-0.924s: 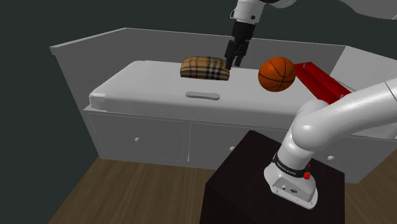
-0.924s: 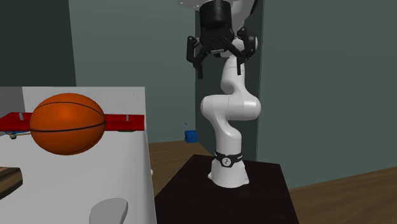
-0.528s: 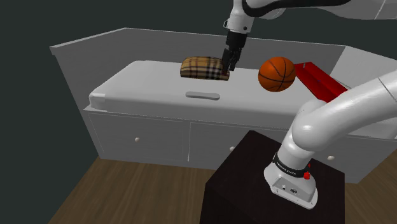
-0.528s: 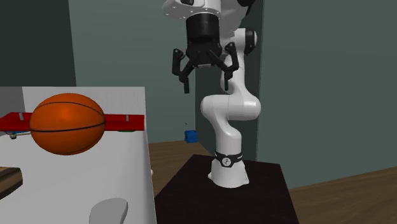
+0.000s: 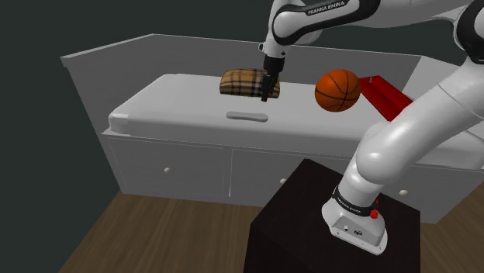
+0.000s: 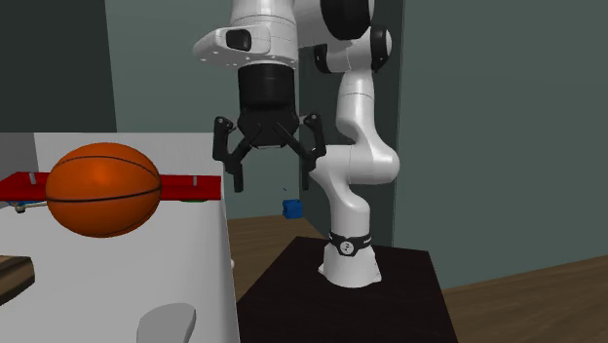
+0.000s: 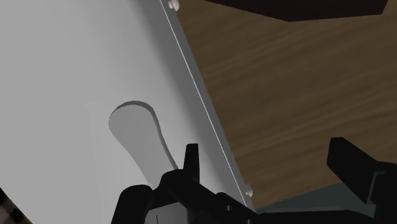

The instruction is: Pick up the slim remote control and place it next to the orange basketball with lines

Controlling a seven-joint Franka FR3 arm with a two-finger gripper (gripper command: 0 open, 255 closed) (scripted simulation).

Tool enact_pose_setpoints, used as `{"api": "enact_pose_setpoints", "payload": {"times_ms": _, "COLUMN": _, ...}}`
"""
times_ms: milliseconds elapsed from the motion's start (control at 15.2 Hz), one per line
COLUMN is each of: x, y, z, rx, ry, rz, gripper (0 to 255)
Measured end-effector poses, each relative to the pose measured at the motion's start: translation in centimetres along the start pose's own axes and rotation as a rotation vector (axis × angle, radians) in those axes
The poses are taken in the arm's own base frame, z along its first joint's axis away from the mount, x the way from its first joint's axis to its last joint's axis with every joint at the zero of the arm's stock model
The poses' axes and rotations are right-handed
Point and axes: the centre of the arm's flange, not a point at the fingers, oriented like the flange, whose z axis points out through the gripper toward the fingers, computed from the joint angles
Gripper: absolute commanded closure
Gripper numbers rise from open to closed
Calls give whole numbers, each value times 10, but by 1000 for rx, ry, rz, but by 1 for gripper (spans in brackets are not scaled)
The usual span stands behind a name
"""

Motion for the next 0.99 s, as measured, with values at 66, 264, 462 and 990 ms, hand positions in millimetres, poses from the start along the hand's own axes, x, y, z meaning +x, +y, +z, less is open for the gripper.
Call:
{"api": "enact_pose_setpoints", "payload": {"times_ms": 66, "x": 6, "y": 9, "z": 9, "rx": -4, "ry": -3, "rz": -18, "gripper": 0}}
{"api": "enact_pose_setpoints", "payload": {"times_ms": 264, "x": 29, "y": 32, "z": 32, "rx": -14, "ry": -13, "rz": -74, "gripper": 0}}
{"api": "enact_pose_setpoints", "payload": {"times_ms": 462, "x": 51, "y": 51, "z": 58, "rx": -25, "ry": -23, "rz": -130, "gripper": 0}}
{"api": "enact_pose_setpoints", "payload": {"times_ms": 990, "x": 112, "y": 102, "z": 124, "rx": -52, "ry": -49, "rz": -276, "gripper": 0}}
